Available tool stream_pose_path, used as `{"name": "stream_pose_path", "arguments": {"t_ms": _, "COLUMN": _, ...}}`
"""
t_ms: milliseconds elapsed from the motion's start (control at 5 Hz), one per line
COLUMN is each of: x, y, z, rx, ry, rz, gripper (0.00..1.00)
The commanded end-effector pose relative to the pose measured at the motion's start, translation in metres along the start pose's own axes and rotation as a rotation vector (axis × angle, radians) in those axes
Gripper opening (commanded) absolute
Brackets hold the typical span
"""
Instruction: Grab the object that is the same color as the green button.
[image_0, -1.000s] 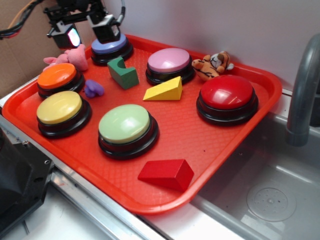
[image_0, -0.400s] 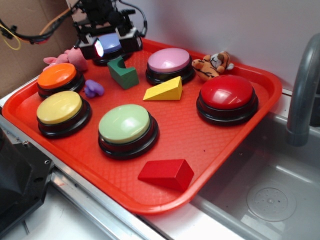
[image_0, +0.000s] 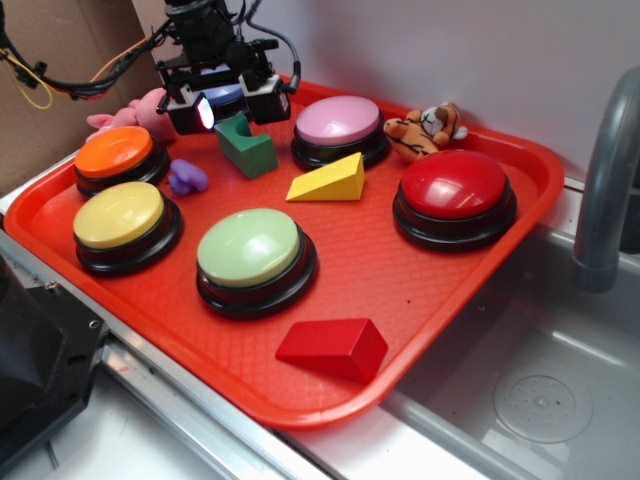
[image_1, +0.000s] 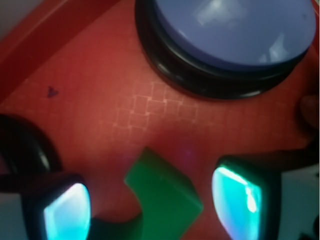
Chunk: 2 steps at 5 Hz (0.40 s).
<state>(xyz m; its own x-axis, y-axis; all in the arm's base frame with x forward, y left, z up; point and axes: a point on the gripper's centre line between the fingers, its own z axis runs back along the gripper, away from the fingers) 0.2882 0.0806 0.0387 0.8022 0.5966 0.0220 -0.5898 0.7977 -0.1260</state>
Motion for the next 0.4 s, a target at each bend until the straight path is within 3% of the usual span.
{"name": "stream_pose_path", "arguments": {"t_ms": 0, "x": 0.0018, "y": 0.0085, "z": 0.0012, "rx": -0.021, "ry": -0.037, "rz": -0.001, "gripper": 1.00}}
{"name": "stream_pose_path", "arguments": {"t_ms": 200, "x": 0.0013, "y": 0.0169, "z": -0.0013, "rx": -0.013, "ry": -0.036, "rz": 0.021, "gripper": 0.97}}
